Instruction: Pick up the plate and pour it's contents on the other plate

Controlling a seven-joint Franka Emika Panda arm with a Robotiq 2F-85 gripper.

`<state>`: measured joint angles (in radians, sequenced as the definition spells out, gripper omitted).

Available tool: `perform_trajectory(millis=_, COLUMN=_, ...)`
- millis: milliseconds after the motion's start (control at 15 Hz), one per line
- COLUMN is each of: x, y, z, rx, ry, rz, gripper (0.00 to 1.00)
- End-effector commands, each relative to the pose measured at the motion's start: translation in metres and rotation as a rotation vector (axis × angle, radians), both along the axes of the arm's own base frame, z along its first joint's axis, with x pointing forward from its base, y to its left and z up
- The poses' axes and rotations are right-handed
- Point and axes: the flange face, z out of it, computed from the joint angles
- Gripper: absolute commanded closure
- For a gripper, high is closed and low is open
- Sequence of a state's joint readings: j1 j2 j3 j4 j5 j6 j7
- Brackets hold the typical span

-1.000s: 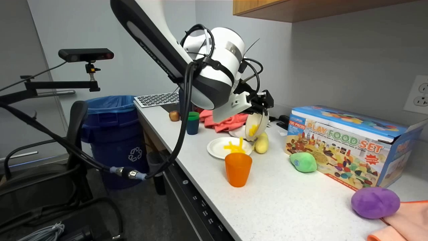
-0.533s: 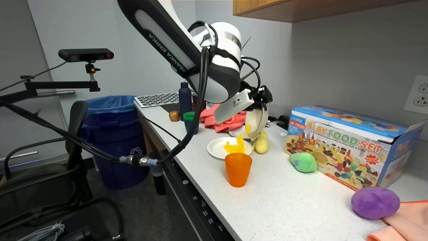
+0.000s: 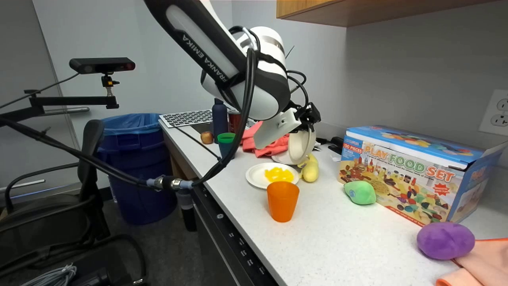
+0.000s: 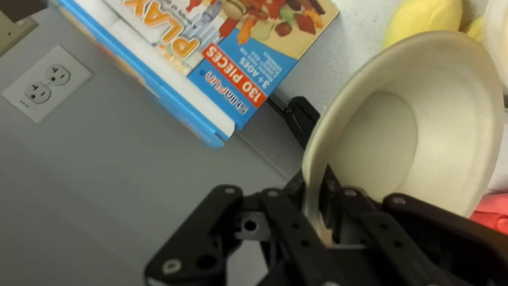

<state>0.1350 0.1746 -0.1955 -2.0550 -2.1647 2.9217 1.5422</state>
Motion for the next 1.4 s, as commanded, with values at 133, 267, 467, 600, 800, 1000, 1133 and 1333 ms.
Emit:
perform_trajectory(millis=133, x=-0.033, y=-0.014, z=-0.046, rx=0.148, ry=0.223, rz=-0.118, gripper=0.98)
perform_trajectory(millis=267, x=-0.037, y=-0.014, z=-0.055, rx=0.214, ry=0.262, rz=-0.199, gripper=0.98)
perform_trajectory(millis=467, x=-0.018, y=-0.040, z=-0.037, rx=0.325, ry=0.250, rz=-0.289, gripper=0.98)
perform_trajectory(millis=600, x=-0.011, y=-0.055, z=-0.024, rx=0.388, ry=0.236, rz=-0.350, gripper=0.98)
perform_trajectory(millis=800, x=0.002, y=-0.066, z=-0.023, rx=0.475, ry=0.256, rz=-0.429, gripper=0.98)
perform_trajectory(millis=1000, x=0.007, y=-0.066, z=-0.028, rx=0.578, ry=0.305, rz=-0.473, gripper=0.98)
perform_trajectory(millis=1133, x=0.015, y=-0.067, z=-0.026, rx=0.653, ry=0.335, rz=-0.502, gripper=0.98)
perform_trajectory(millis=1333, x=0.028, y=-0.076, z=-0.003, rx=0.754, ry=0.364, rz=-0.533, gripper=0.98)
